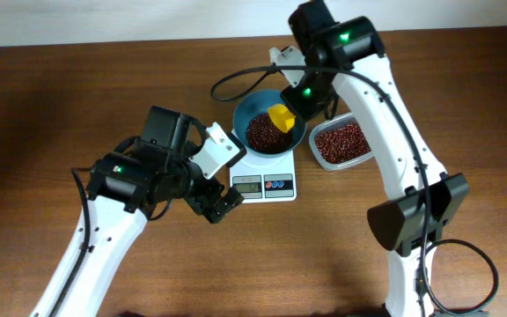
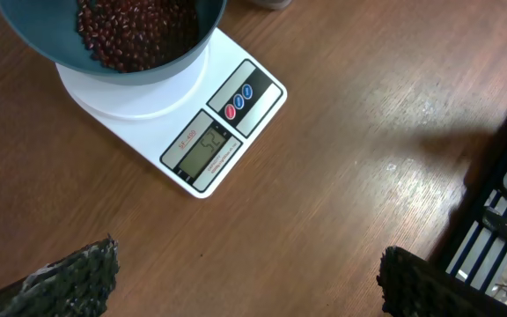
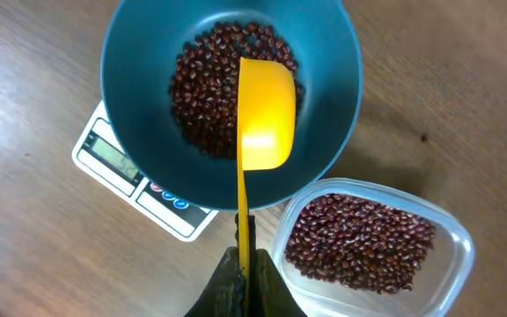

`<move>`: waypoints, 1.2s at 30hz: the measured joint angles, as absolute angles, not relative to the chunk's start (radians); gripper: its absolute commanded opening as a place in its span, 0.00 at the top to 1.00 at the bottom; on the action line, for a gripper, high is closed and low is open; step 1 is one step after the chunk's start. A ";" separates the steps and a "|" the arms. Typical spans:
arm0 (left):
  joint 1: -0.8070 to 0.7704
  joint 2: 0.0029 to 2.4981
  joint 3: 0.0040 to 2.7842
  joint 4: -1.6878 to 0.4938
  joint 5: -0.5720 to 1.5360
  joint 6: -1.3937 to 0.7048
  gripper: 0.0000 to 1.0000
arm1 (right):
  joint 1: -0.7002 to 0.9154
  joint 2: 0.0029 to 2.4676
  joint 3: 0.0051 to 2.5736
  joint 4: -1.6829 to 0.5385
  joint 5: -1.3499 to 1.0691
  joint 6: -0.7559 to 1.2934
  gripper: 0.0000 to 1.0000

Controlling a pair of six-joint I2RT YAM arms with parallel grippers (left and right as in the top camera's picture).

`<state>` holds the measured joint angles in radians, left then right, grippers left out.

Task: Scoop item into bowl and weigh 50g on scale
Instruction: 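Lower and tilt the scoop into the bowl with the right gripper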

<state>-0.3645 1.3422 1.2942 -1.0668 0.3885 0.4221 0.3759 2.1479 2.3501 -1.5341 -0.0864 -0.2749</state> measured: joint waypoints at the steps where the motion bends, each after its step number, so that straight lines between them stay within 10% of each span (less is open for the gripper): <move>1: -0.364 1.342 1.294 -1.066 0.389 0.422 0.01 | 0.379 2.148 2.350 -1.527 -0.078 -0.277 0.96; 36: -0.364 1.342 1.294 -1.067 0.389 0.422 0.01 | 0.379 2.171 2.226 -1.356 -0.049 -0.300 0.96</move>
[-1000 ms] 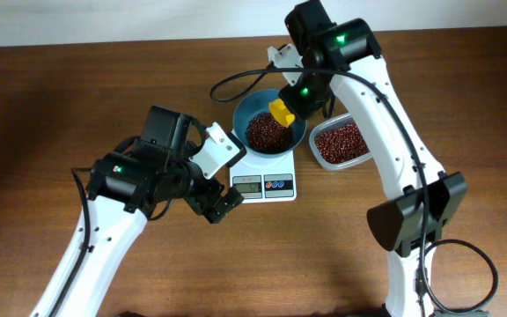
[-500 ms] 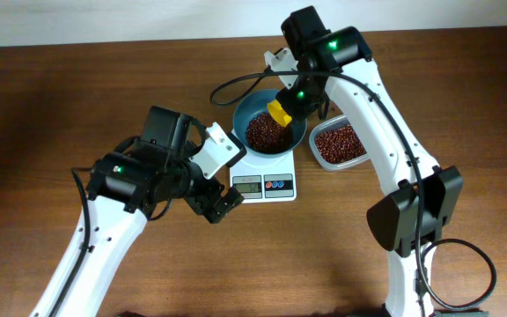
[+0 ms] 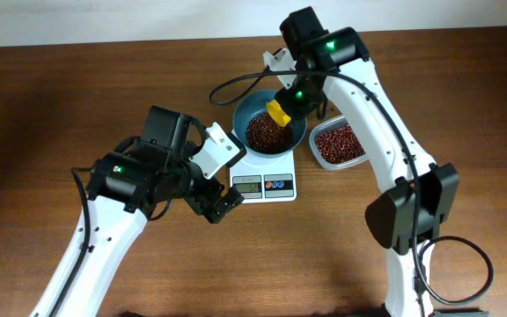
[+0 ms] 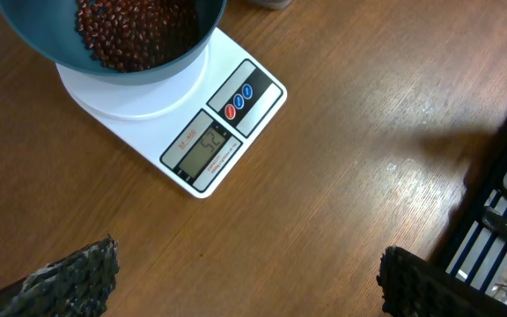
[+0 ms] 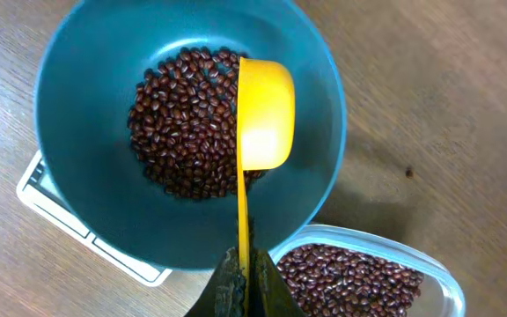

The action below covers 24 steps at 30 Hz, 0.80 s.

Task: Scoop item into bowl and weigh 50g on scale
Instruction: 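Lower and tilt the scoop into the bowl with the right gripper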

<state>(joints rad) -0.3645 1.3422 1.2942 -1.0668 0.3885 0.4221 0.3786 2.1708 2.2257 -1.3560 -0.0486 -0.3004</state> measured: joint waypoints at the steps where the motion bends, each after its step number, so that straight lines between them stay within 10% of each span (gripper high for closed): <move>1: -0.364 1.342 1.294 -1.067 0.389 0.422 0.01 | 0.379 2.178 2.226 -1.356 -0.049 -0.300 0.96; 24: -0.364 1.342 1.294 -1.067 0.389 0.422 0.01 | 0.384 2.185 2.226 -1.392 -0.104 -0.300 0.96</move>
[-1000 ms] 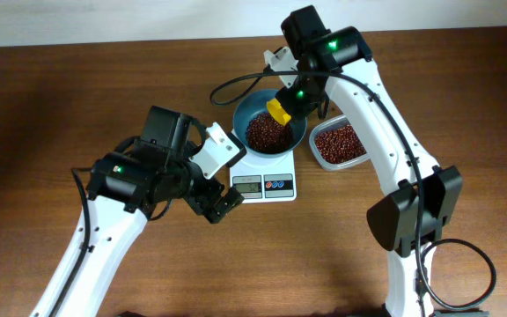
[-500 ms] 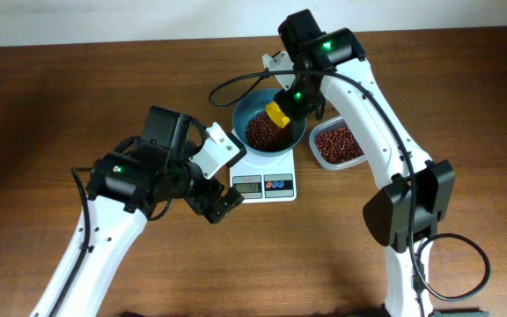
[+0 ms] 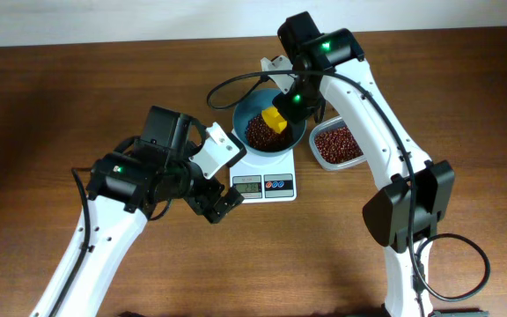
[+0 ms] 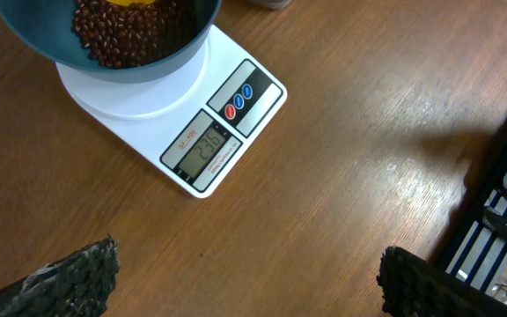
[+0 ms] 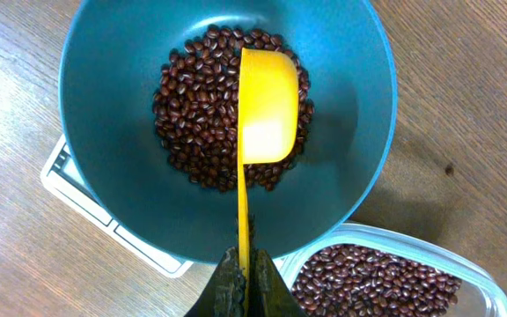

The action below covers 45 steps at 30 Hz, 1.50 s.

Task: Scoop item into bowl and weigh 50g on scale
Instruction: 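Lower and tilt the scoop into the bowl with the right gripper, then lift the scoop out of the bowl and move it right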

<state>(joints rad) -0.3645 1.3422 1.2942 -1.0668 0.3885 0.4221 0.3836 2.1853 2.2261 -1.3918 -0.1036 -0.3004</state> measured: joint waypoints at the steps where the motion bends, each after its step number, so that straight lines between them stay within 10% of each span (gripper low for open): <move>1: -0.364 1.342 1.294 -1.066 0.389 0.422 0.01 | 0.384 2.185 2.226 -1.392 -0.106 -0.300 0.96; 45: -0.364 1.342 1.294 -1.066 0.389 0.422 0.01 | 0.108 2.080 2.336 -1.527 -0.477 -0.256 0.96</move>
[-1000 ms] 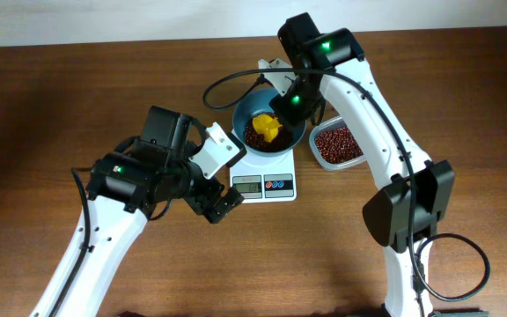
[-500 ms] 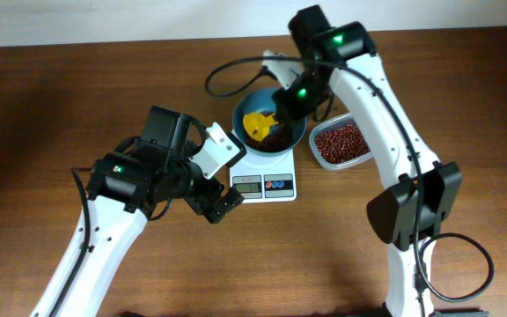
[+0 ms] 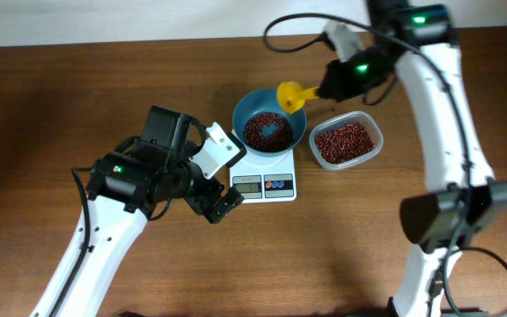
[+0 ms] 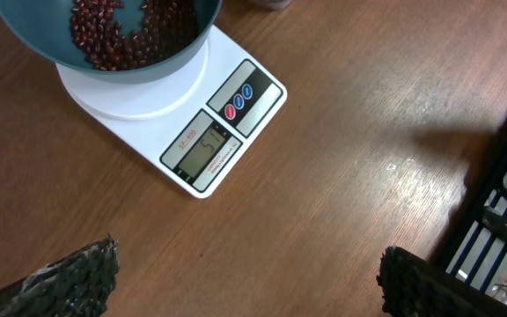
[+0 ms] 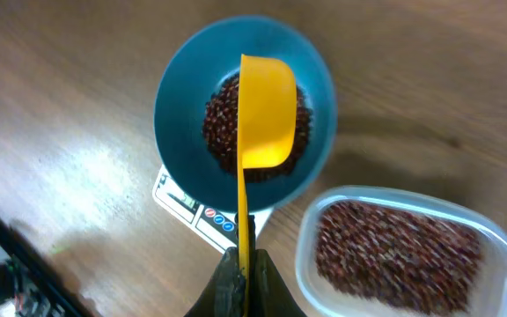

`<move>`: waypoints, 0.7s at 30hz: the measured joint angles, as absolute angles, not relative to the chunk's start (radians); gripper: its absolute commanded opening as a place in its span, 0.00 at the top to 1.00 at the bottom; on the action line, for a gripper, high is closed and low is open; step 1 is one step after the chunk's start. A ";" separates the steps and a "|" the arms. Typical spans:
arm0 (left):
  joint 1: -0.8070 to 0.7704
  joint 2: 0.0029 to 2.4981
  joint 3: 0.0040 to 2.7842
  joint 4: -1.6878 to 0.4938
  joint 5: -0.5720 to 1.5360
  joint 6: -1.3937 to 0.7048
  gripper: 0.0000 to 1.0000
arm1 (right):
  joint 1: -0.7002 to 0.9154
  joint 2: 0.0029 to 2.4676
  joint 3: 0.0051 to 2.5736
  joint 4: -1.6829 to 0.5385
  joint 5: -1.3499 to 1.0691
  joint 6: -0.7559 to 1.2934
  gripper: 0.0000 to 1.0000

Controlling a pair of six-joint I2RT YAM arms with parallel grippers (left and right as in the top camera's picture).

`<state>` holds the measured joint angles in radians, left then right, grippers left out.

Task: Scoop item into bowl and weigh 50g on scale
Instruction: 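Lift the scoop out of the bowl and move it right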

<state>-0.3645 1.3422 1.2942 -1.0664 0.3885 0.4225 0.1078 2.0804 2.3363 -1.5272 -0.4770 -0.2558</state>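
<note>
A blue bowl (image 3: 269, 114) of dark red beans (image 3: 268, 130) stands on the white scale (image 3: 264, 180), whose display (image 4: 202, 144) seems to read 51. My right gripper (image 5: 243, 264) is shut on the handle of a yellow scoop (image 5: 265, 110), held high above the bowl's right rim; the yellow scoop (image 3: 290, 93) looks empty. A clear tub of beans (image 3: 348, 140) sits to the right of the scale. My left gripper (image 4: 245, 277) is open above bare table in front of the scale, nothing between its fingers.
The wooden table (image 3: 77, 79) runs to a white wall at the back. My left arm (image 3: 139, 180) lies over the table left of the scale. A black cable (image 3: 302, 19) loops above the bowl.
My right gripper has lifted the scoop out of the bowl and back to the right, high above its rim. The scale reading has dropped from a much larger number. The left arm is unmoved.
The scoop first hovered over the bowl's right side, then sat lower over the beans. Then it was down among the beans and the scale showed a large number. Now it is raised clear and the scale shows about 51.
</note>
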 measured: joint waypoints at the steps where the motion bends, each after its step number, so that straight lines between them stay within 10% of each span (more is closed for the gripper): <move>1: -0.364 1.342 1.294 -1.067 0.389 0.422 0.01 | 0.089 2.058 2.341 -1.544 -0.476 -0.245 0.96; 21: -0.364 1.342 1.294 -1.067 0.389 0.422 0.01 | 0.012 1.975 2.353 -1.693 -0.096 -0.062 0.96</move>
